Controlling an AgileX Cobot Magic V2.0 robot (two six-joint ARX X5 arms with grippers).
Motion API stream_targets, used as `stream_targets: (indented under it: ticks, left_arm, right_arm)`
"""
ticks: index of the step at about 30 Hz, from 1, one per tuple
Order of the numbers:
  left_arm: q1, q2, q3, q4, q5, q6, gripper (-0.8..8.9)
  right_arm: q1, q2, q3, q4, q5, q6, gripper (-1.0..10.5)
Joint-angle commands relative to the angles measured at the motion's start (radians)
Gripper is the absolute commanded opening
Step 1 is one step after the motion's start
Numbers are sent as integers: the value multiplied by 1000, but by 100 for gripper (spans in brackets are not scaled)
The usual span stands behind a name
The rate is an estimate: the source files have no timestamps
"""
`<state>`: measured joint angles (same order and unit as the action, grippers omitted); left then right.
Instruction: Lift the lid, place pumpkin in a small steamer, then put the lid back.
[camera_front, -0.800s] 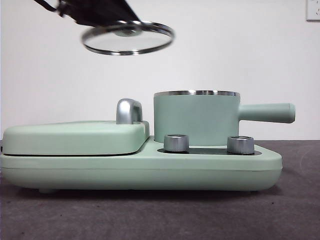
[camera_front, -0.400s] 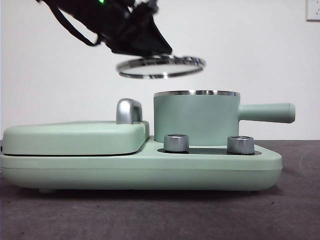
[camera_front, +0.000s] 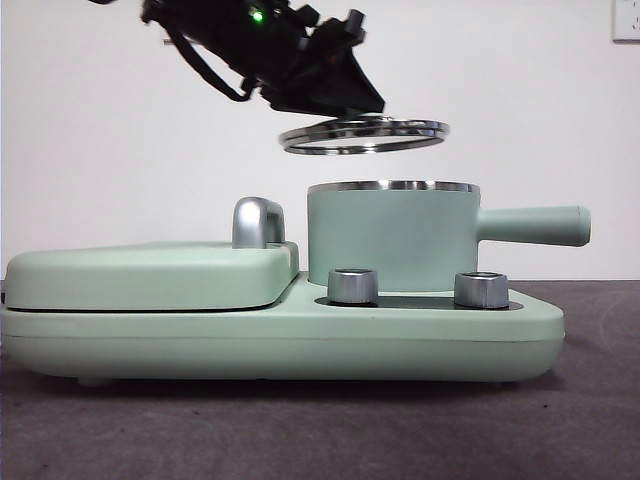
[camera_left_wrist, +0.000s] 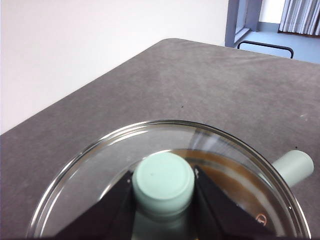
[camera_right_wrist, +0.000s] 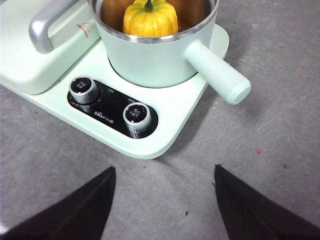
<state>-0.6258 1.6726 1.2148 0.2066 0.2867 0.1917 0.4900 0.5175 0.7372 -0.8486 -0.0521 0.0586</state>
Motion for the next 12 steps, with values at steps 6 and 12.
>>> stream_targets:
  ticks: [6, 12]
  left_arm:
    - [-25, 76, 64, 28, 3, 32, 10]
    - [-25, 100, 64, 43, 3, 32, 10]
  right_arm:
    - [5, 2, 4, 9, 1, 13, 308]
    - [5, 2, 4, 9, 1, 13, 308]
